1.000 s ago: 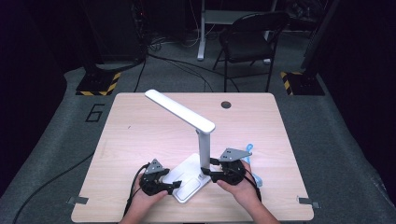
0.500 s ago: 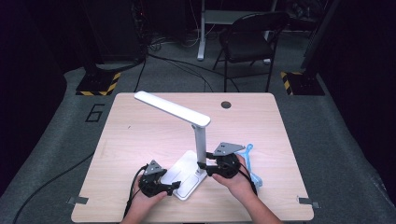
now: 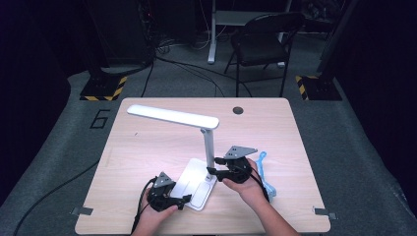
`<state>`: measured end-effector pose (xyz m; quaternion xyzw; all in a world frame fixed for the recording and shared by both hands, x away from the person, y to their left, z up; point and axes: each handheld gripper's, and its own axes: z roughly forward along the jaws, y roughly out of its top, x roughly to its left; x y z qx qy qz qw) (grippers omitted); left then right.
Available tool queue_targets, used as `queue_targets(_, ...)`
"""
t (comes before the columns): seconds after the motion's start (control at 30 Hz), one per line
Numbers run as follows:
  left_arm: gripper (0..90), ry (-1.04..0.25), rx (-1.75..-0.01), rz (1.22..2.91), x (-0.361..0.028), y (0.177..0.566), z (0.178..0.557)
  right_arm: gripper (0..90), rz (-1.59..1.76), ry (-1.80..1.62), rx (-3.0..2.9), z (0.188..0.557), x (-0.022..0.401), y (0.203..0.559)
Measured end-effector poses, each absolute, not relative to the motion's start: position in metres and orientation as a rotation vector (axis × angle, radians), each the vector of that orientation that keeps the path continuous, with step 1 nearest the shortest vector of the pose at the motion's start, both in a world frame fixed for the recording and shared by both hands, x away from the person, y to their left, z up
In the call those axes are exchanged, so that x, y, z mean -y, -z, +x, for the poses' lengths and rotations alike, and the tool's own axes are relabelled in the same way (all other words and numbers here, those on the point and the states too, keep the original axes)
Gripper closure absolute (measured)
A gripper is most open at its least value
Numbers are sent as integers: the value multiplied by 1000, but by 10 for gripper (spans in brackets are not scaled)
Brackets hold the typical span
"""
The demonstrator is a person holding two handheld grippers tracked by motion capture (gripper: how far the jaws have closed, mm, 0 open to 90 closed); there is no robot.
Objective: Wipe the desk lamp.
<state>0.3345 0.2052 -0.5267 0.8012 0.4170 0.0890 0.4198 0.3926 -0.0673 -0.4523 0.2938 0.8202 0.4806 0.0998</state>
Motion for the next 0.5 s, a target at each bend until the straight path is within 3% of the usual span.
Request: queue_targets(0.5, 146, -237, -1037, 1995, -199, 529, 339, 482, 875, -1411, -2415, 390, 76, 450)
